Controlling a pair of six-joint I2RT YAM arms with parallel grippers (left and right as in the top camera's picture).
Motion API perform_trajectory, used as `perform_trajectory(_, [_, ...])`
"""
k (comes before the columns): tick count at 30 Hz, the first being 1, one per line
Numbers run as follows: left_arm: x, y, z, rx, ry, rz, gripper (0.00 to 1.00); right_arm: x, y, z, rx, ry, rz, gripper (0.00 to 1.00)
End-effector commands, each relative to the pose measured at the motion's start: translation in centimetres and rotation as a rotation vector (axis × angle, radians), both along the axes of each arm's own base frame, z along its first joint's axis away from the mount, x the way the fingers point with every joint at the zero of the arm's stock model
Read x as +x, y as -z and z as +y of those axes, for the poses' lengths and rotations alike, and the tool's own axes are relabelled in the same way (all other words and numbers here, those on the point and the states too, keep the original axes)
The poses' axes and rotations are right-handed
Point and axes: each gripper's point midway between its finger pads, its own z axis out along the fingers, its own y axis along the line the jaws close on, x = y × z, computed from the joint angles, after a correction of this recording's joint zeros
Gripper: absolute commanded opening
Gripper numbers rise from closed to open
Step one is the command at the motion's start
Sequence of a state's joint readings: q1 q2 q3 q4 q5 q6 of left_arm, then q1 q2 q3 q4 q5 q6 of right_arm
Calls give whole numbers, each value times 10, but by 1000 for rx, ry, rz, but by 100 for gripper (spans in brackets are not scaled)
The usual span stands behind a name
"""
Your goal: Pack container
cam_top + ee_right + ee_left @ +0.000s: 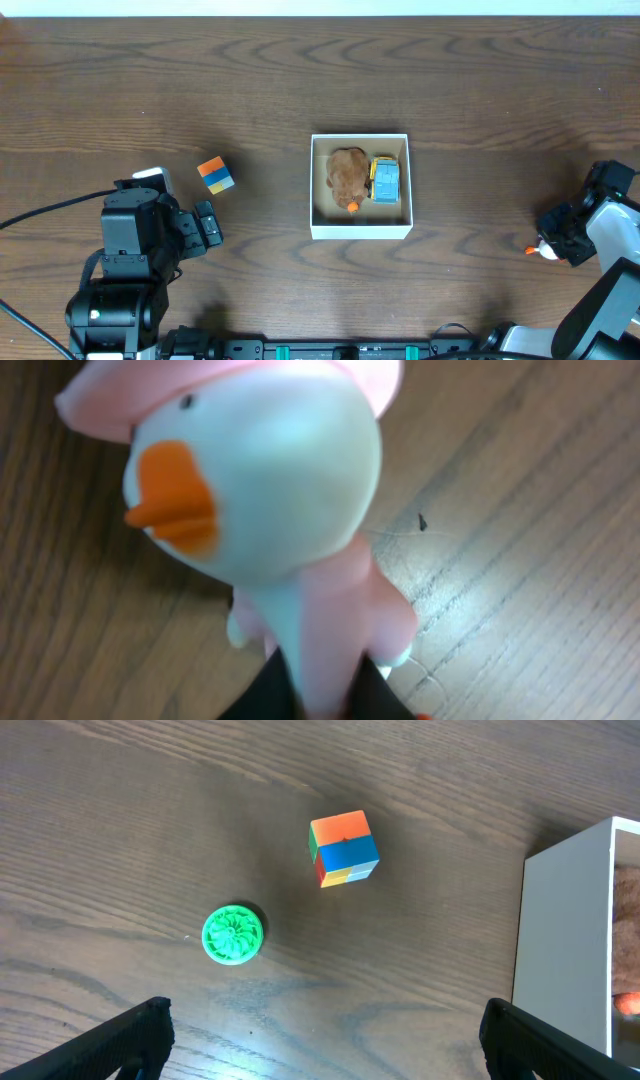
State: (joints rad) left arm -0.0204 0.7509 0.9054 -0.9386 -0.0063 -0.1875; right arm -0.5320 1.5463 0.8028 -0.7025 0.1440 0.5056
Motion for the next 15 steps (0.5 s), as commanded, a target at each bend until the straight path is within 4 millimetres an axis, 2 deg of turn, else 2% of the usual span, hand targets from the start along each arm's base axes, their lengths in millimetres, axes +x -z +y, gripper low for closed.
perform_trajectory(1, [1,-7,1,-6,-13,-17,98,-4,5,3,14,4,11,1])
perform_trajectory(4, [1,-7,1,-6,-13,-17,98,3,3,8,50,-11,-23,1])
perform_trajectory(8, [1,-7,1,-6,-13,-17,98,29,-12,29,142,-146,-122,1])
perform_trajectory(12, [1,-7,1,-6,-13,-17,98,53,-55,44,129,-250,-190,1])
perform_trajectory(14, [1,-7,1,-6,-13,-17,98,68,-84,54,97,-328,-239,1])
perform_trajectory(15, [1,-7,1,-6,-13,-17,98,78,-106,65,72,-389,-282,1])
